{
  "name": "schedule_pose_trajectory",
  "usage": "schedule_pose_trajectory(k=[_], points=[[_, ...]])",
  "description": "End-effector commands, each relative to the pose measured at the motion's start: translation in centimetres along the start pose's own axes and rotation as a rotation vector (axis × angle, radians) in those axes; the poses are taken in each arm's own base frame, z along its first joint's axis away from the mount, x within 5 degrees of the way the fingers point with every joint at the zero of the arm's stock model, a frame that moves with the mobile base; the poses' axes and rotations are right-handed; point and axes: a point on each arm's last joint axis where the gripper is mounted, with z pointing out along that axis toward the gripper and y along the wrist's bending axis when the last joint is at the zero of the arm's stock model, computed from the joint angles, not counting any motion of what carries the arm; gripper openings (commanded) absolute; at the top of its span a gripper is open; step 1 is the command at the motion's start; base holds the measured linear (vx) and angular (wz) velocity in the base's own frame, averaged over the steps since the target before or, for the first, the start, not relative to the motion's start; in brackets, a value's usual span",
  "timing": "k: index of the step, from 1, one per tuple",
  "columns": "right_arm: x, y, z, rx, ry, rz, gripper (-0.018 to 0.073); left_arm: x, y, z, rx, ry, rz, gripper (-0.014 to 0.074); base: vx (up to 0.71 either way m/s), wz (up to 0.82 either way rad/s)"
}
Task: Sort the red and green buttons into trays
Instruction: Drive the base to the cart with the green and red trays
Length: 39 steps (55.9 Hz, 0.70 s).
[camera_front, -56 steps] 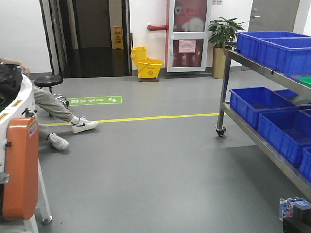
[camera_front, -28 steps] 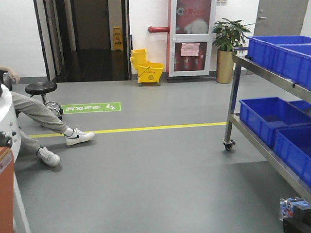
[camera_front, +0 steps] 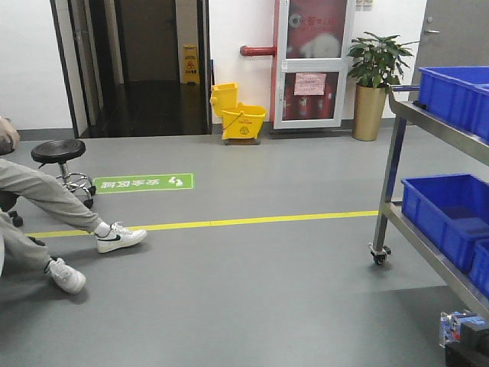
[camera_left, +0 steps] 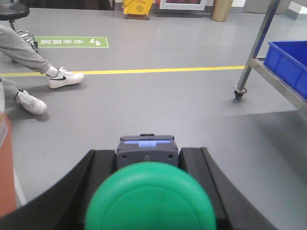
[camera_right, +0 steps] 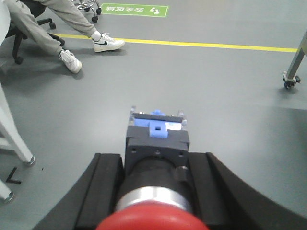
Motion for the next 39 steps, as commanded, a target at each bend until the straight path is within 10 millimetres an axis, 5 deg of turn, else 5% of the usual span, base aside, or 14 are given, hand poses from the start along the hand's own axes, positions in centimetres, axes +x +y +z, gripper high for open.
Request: schedule_pose_trajectory(k=[1, 39], points=[[-1.61, -0.09, -0.59, 0.014, -0.111, 0.0, -0.0009, -1.67, -0.02, -0.25, -0.006, -0.105, -0.02, -0.0003, 0.46, -0.01], [-1.62, -0.09, -0.58, 0.014, -0.112, 0.0, -0.0009, -1.67, -0.02, -0.24, -0.006, -0.104, -0.02, -0.0003, 0.45, -0.14]])
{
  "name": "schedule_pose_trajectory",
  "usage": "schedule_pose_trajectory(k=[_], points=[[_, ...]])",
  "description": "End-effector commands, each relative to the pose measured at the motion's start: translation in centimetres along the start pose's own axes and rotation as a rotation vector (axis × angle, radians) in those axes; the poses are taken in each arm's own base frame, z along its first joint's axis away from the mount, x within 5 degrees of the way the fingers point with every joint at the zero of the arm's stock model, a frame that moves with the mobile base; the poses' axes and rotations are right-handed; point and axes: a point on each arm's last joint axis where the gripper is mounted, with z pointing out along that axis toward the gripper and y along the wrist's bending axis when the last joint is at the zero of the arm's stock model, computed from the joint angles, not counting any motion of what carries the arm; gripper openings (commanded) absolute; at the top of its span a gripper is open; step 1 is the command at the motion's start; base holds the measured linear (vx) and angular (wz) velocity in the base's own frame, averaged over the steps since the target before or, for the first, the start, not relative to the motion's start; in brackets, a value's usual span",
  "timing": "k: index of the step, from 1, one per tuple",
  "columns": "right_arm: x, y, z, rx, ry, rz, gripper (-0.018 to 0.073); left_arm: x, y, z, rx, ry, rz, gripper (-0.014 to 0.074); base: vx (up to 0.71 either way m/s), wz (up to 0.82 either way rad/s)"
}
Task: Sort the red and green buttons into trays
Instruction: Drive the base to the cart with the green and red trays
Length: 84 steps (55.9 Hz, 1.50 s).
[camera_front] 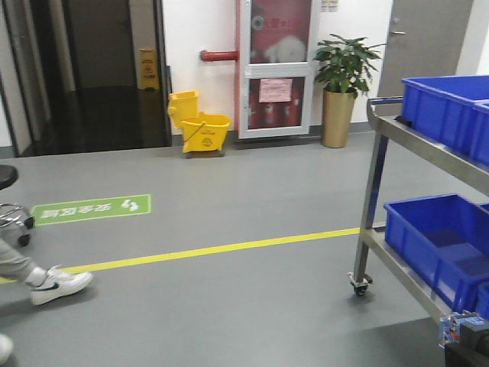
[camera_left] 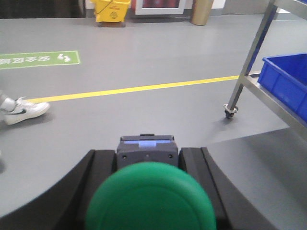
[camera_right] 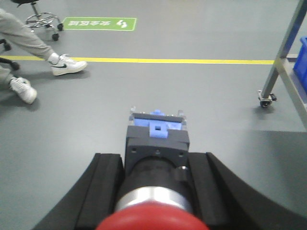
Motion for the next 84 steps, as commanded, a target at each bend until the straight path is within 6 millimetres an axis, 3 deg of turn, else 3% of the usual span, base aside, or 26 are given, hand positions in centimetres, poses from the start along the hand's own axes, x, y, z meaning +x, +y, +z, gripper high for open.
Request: schedule_pose_trajectory(k=[1, 24, 84], points=[[-1.62, -0.09, -0.58, 0.014, -0.112, 0.0, -0.0009, -1.67, -0.02, -0.24, -0.006, -0.104, -0.02, -0.0003, 0.42, -0.28], [-1.62, -0.09, -0.58, 0.014, -0.112, 0.0, -0.0009, -1.67, -0.02, -0.24, -0.006, -0.104, -0.02, -0.0003, 0.39, -0.48], [-1.55, -0.08, -0.57, 0.012, -0.104, 0.0, -0.0009, -1.67, -0.02, -0.24, -0.006, -0.104, -0.02, -0.0003, 0.26, -0.76]])
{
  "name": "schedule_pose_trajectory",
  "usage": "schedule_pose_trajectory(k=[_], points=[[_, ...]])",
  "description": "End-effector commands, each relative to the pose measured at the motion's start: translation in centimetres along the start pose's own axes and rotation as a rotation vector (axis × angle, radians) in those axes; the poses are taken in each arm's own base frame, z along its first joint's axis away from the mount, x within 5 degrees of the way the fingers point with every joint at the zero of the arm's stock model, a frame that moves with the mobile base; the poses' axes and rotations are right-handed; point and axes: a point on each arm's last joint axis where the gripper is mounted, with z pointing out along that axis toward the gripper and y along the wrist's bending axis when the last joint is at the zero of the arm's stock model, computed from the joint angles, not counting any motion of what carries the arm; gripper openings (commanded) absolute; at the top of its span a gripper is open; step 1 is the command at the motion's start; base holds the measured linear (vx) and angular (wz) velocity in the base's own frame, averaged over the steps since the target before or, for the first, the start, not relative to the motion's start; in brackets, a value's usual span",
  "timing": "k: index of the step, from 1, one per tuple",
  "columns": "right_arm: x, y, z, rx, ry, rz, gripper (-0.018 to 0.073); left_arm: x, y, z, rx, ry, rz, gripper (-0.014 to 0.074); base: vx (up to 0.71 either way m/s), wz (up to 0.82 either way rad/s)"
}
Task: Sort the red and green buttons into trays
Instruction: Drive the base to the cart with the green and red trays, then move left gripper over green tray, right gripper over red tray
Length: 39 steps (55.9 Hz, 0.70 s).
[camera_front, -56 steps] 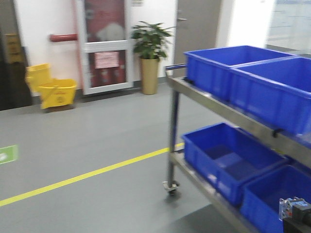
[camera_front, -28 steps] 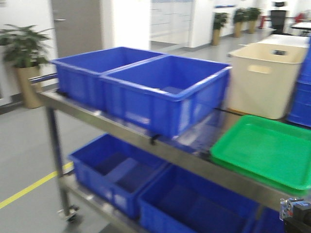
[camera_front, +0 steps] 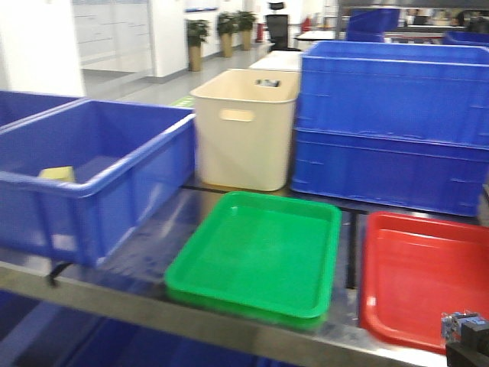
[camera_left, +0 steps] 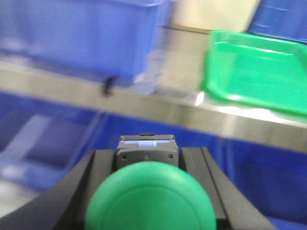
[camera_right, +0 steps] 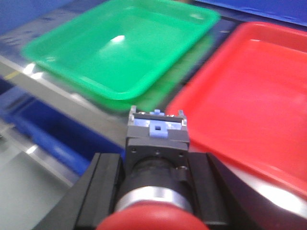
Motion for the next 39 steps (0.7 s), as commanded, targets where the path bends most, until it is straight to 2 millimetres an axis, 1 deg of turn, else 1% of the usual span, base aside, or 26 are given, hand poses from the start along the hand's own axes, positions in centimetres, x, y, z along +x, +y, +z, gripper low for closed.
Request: schedule_pose_trajectory(k=[1, 21, 39], points=[[-1.56, -0.08, -0.57, 0.013, -0.105, 0.0, -0.0009, -1.67, -0.02, -0.24, -0.006, -0.104, -0.02, -0.0003, 0.2, -0.57], [-1.56, -0.08, -0.57, 0.013, -0.105, 0.0, -0.0009, -1.67, -0.02, -0.24, -0.006, -0.104, -0.02, -0.0003, 0.18, -0.51], [-1.56, -0.08, -0.57, 0.013, -0.105, 0.0, -0.0009, -1.66, -0.02, -0.18, -0.006, -0.102, -0.02, -0.0003, 0.14, -0.33]])
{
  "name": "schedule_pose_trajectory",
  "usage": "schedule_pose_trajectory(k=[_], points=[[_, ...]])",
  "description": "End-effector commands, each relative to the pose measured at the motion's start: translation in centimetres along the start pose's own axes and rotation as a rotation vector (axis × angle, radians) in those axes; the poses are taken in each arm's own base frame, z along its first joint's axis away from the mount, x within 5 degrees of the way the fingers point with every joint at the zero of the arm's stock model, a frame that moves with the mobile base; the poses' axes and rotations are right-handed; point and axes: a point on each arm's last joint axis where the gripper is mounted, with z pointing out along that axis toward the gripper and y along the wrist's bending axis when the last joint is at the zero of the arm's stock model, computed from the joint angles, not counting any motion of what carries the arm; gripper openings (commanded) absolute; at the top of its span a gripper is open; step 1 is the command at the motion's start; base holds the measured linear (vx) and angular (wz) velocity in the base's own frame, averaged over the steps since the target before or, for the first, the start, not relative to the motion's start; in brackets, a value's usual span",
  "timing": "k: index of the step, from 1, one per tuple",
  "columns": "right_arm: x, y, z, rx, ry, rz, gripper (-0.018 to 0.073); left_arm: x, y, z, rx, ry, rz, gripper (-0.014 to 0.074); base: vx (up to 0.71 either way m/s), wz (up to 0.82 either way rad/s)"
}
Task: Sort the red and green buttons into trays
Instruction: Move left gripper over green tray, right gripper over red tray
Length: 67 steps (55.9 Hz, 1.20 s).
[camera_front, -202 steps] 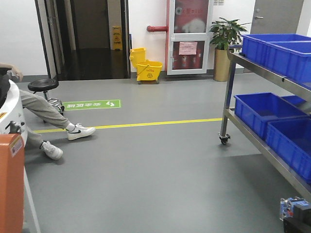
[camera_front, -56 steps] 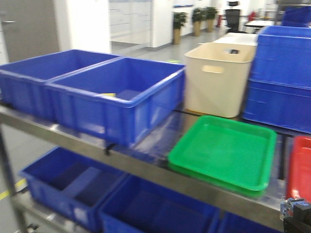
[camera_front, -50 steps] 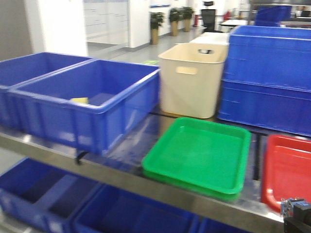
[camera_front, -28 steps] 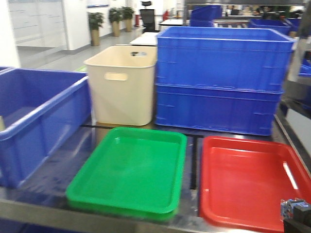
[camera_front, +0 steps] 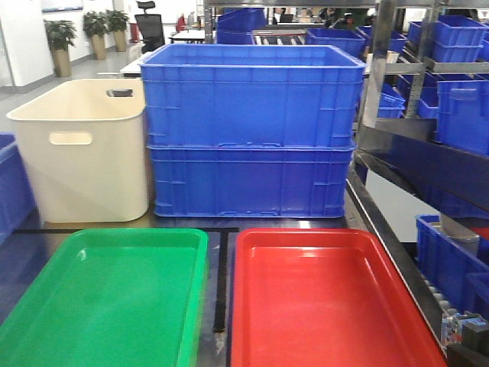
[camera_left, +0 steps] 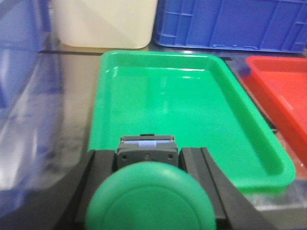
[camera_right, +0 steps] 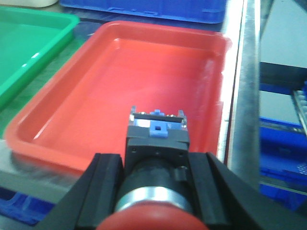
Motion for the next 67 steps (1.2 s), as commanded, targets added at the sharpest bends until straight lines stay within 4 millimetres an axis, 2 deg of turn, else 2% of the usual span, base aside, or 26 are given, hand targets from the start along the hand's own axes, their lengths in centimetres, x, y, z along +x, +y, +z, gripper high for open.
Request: schedule_pose_trajectory(k=[1, 67], points=[[-1.6, -0.09, -0.58, 0.014, -0.11, 0.0, -0.0009, -1.66, -0.02, -0.18, -0.006, -0.102, -0.02, -0.0003, 0.11, -0.22], [-1.68, -0.09, -0.59, 0.014, -0.118, 0.002, -0.0009, -1.92, 0.05, -0.21, -0.013, -0.131, -0.019, -0.0003, 0.04, -0.05]])
